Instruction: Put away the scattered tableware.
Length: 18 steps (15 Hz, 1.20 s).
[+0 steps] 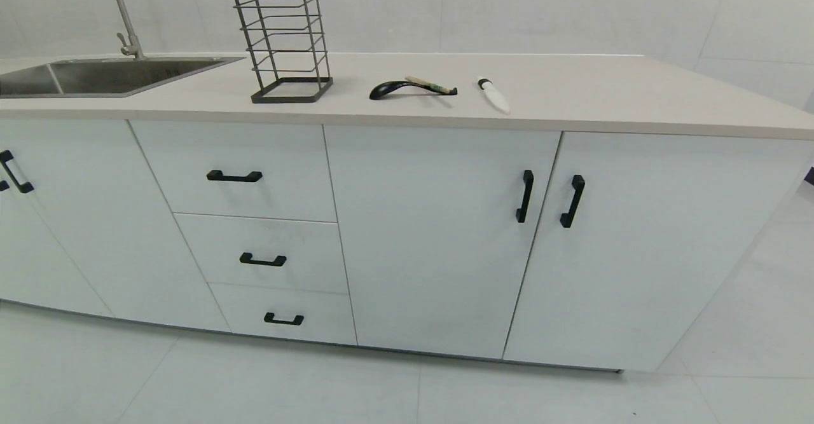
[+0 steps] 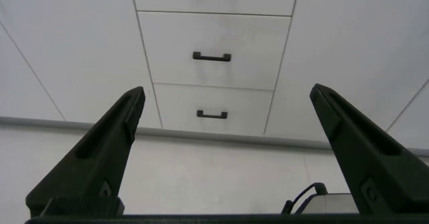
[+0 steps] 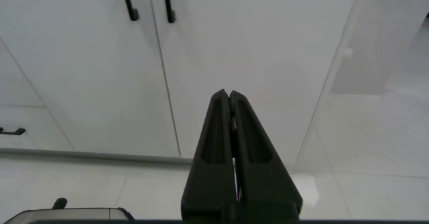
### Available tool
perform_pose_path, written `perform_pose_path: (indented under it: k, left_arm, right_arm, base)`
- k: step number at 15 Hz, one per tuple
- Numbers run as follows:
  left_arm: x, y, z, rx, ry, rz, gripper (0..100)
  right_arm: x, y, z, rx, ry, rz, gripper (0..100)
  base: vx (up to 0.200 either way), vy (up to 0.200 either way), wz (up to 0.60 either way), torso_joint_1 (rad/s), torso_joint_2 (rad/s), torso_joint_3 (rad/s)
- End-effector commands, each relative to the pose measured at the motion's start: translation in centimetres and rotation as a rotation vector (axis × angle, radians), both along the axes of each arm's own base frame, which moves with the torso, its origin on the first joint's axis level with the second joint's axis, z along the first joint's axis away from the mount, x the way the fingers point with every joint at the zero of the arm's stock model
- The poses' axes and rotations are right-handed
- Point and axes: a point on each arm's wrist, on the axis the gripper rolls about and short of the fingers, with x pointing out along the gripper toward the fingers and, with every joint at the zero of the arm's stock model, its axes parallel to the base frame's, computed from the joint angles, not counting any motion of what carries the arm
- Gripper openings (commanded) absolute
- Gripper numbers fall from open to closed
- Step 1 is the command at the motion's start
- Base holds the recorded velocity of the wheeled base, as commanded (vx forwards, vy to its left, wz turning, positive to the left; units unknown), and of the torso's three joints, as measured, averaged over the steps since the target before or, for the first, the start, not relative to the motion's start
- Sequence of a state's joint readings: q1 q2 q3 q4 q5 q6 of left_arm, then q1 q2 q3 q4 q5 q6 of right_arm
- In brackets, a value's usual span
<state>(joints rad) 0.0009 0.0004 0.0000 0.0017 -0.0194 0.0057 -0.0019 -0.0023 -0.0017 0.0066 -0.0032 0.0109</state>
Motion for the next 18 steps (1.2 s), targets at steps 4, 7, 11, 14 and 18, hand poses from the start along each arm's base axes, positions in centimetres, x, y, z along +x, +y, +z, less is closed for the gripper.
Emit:
perform_pose_path:
  k: [4,7,11,14,18]
  left_arm:
    - [0.00,0.00,0.00,0.000,-0.001,0.000,100]
    - [0.00,0.00,0.00,0.000,-0.001,0.000,100]
    - [0.00,0.00,0.00,0.000,-0.001,0.000,100]
    - [0.00,0.00,0.00,0.000,-0.001,0.002,100]
    - [0.00,0.00,0.00,-0.001,-0.001,0.002,100]
  right_arm:
    - [0.02,0.00,0.01,0.000,0.002,0.001,0]
    - [0.02,0.00,0.01,0.001,0.002,0.000,0]
    - [0.02,0.00,0.01,0.001,0.002,0.000,0]
    - [0.02,0.00,0.01,0.001,0.002,0.000,0]
    - [0.02,0.00,0.01,0.001,0.002,0.000,0]
  base:
    - [0.000,0.200,0.00,0.001,0.00,0.004]
    - [0.200,0.000,0.00,0.002,0.00,0.001]
    - [0.200,0.000,0.00,0.000,0.00,0.004]
    - [0.200,0.000,0.00,0.001,0.00,0.004]
    - [0.000,0.000,0.00,0.000,0.00,0.000]
